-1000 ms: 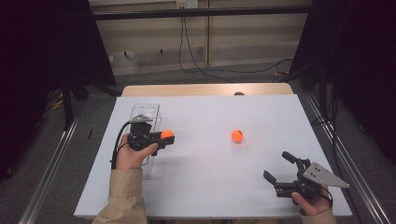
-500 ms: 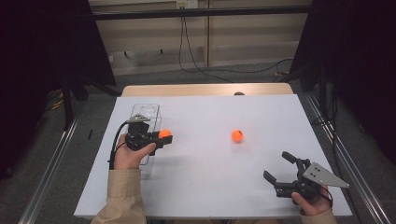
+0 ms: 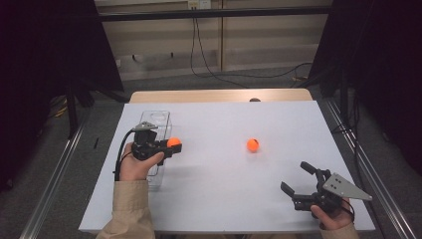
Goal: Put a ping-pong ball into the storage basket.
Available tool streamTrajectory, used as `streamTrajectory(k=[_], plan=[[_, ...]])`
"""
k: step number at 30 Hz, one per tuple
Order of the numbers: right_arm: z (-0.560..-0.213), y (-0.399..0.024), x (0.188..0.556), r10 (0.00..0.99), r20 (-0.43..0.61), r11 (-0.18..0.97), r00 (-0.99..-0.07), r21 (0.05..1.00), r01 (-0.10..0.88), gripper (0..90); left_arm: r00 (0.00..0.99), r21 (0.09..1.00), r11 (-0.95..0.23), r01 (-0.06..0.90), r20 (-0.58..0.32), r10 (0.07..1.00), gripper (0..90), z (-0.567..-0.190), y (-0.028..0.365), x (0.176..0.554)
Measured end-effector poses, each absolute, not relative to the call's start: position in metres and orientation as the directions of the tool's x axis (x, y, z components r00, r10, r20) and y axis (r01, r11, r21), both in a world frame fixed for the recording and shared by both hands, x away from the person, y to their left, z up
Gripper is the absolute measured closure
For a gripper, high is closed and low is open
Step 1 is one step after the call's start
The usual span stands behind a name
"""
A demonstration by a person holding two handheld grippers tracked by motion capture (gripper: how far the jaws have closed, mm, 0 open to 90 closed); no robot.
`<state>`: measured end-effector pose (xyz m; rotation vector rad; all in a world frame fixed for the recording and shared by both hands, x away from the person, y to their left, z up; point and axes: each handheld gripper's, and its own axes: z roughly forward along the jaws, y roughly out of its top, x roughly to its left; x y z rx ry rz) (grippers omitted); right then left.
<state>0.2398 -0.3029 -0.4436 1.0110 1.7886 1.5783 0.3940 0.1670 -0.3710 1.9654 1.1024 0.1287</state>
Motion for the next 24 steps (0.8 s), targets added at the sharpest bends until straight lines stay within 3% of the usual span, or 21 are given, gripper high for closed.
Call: streamTrajectory(k=[24], plan=[[-0.444,-0.303,0.24,0.817,0.078,0.031,-0.571,0.983,0.179,3.6,0.583,0.73,-0.229,0.644,-0.275,0.765,50.8,-0.371,0.178,0.395]])
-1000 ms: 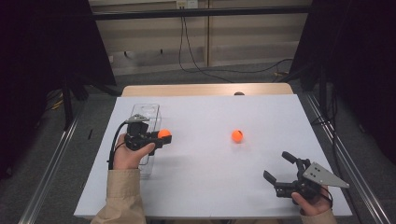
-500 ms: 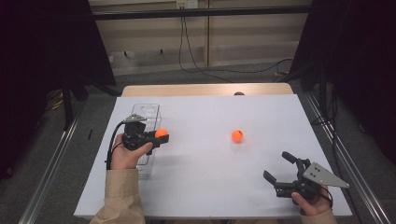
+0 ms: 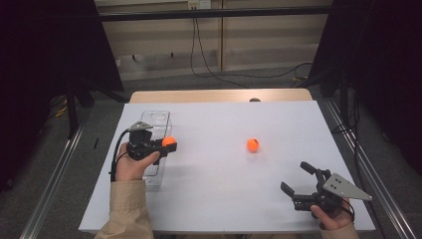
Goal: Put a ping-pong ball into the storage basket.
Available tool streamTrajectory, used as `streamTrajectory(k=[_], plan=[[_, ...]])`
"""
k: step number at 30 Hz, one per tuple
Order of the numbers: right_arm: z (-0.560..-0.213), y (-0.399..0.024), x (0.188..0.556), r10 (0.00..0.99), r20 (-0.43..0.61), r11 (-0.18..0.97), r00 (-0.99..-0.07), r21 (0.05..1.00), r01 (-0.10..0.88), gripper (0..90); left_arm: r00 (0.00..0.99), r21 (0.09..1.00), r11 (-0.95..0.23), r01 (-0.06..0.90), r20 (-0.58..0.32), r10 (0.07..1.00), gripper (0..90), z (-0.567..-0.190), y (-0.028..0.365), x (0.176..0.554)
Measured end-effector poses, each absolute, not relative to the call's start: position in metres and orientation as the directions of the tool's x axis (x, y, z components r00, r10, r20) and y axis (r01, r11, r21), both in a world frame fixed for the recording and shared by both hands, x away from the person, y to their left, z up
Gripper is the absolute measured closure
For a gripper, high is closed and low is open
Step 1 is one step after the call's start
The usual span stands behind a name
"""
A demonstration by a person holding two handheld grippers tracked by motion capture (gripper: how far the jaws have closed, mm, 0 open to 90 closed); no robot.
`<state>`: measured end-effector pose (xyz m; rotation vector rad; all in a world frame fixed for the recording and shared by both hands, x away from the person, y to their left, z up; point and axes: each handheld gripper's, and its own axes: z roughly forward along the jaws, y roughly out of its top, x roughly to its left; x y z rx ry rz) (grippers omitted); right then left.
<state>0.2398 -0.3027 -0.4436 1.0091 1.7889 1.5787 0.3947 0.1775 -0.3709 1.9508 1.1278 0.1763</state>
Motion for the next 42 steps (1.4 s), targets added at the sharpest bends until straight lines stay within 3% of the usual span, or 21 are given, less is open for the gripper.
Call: streamTrajectory(k=[42], plan=[[-0.444,-0.303,0.24,0.815,0.074,0.037,-0.574,0.983,0.179,3.7,0.54,0.751,-0.211,0.626,-0.223,0.811,50.7,-0.368,0.203,0.394]])
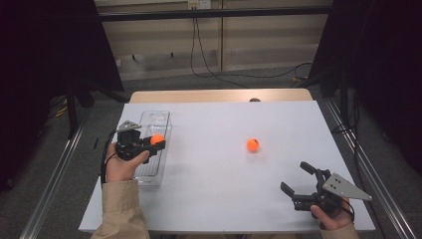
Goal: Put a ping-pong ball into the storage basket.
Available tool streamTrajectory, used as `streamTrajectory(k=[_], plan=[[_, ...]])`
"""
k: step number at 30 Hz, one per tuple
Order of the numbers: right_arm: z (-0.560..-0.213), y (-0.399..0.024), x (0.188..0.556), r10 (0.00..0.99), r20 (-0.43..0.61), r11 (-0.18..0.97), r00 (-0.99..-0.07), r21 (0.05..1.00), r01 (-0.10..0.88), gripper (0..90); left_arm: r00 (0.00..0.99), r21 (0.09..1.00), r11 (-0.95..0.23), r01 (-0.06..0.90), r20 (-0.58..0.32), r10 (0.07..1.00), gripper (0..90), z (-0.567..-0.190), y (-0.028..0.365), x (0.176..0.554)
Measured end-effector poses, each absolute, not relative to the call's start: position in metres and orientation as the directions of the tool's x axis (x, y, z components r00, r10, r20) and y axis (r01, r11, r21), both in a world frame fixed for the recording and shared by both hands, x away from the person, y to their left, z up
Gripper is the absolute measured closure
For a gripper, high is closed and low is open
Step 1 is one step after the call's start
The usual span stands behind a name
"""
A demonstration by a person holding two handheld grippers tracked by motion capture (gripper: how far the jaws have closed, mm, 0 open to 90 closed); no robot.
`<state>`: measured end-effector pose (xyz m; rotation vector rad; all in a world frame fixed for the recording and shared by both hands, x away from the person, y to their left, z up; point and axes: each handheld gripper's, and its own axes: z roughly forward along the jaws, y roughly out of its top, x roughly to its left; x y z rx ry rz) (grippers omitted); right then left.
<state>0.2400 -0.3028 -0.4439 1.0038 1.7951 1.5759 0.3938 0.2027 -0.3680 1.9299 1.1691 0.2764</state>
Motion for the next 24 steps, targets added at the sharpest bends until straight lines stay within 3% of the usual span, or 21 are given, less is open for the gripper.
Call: streamTrajectory(k=[24], plan=[[-0.4438,-0.3027,0.2399,0.816,0.073,0.038,-0.574,0.983,0.179,3.7,0.521,0.75,-0.209,0.627,-0.204,0.829,50.5,-0.3749,0.2103,0.397]])
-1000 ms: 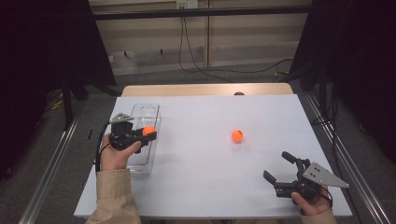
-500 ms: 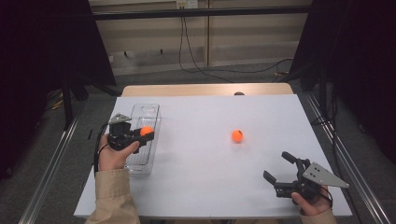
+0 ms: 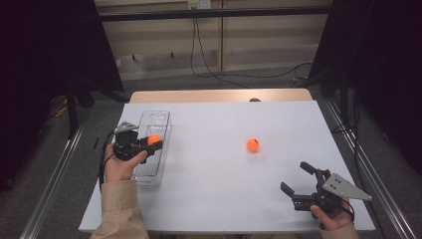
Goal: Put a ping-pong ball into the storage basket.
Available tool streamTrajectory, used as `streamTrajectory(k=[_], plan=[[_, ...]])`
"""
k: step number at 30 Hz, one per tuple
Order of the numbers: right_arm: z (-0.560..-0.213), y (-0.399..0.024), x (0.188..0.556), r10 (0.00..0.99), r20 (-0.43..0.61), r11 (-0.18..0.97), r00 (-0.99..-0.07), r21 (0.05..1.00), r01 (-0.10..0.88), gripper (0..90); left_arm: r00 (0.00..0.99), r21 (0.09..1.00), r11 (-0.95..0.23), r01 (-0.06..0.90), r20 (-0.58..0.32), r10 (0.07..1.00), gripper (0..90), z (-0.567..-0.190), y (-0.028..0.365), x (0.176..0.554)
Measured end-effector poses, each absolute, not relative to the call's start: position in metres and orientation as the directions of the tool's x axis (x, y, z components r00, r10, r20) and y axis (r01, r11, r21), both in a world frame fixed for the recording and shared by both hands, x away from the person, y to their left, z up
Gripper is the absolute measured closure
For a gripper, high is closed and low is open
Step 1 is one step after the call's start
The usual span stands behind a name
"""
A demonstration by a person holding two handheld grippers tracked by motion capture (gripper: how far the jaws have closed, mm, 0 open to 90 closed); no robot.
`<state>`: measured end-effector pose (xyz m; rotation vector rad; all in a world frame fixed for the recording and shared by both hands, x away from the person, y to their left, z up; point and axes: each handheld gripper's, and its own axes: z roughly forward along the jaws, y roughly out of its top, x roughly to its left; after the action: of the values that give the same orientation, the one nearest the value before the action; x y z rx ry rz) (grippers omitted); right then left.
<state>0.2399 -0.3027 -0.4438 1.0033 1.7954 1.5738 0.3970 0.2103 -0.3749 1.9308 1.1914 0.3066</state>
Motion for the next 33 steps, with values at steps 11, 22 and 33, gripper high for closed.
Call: streamTrajectory(k=[11,22,33], plan=[[-0.444,-0.303,0.24,0.815,0.072,0.039,-0.574,0.983,0.179,3.8,0.513,0.746,-0.215,0.63,-0.192,0.837,50.4,-0.378,0.212,0.398],[-0.444,-0.303,0.24,0.816,0.073,0.038,-0.574,0.983,0.179,3.8,0.497,0.738,-0.219,0.638,-0.178,0.849,50.2,-0.381,0.214,0.399],[-0.444,-0.303,0.24,0.815,0.073,0.038,-0.574,0.983,0.178,3.8,0.473,0.727,-0.219,0.651,-0.162,0.866,50.2,-0.386,0.216,0.401]])
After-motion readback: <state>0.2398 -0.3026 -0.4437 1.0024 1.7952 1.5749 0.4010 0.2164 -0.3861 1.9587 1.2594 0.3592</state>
